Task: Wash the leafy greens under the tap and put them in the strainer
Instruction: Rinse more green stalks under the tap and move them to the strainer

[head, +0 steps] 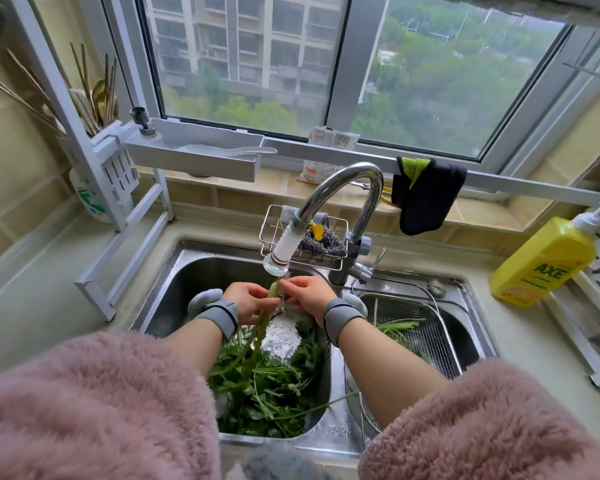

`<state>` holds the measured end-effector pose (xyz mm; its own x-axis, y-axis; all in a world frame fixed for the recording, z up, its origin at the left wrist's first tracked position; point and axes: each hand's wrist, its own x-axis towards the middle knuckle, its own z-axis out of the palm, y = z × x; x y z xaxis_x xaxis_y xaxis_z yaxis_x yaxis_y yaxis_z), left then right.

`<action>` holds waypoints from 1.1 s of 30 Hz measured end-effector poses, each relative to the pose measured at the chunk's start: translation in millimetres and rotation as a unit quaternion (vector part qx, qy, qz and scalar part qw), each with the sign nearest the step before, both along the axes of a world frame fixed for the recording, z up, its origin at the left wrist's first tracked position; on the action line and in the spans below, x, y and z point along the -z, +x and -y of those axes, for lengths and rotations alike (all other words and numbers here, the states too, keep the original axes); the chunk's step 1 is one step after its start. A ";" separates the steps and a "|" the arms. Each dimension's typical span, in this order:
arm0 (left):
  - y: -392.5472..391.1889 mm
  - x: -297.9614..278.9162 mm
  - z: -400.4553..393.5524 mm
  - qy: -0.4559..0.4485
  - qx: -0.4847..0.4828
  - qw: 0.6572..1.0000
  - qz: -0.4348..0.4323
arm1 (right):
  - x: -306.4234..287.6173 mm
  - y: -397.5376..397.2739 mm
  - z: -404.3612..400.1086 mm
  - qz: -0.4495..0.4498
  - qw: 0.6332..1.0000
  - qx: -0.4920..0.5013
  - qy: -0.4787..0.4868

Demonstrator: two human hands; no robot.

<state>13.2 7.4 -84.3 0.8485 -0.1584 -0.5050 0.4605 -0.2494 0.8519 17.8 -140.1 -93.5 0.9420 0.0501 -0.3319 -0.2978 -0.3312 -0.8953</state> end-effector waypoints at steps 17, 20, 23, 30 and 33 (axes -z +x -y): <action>4.5 -2.2 2.3 0.152 0.117 0.979 0.072 | 4.5 -1.3 -0.9 -0.022 0.992 0.038 0.120; 4.2 -4.9 0.8 0.160 0.123 0.976 0.085 | 2.6 -3.3 4.7 -0.009 0.997 0.024 0.076; 3.5 -7.1 2.8 0.163 0.133 0.972 0.108 | 2.9 -4.3 6.9 -0.011 0.999 0.004 0.040; 2.7 -3.5 6.2 0.266 0.168 0.936 0.156 | -0.4 -4.9 9.4 -0.012 0.996 -0.054 -0.070; 3.0 -6.7 6.1 0.277 0.180 0.935 0.132 | -1.0 -7.7 12.6 -0.013 0.993 -0.079 -0.091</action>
<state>16.2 1.3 -77.6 0.8973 -0.2338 -0.3743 0.0537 -0.7840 0.6184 10.1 -152.7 -92.5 0.9182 0.1340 -0.3728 -0.2510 -0.5314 -0.8091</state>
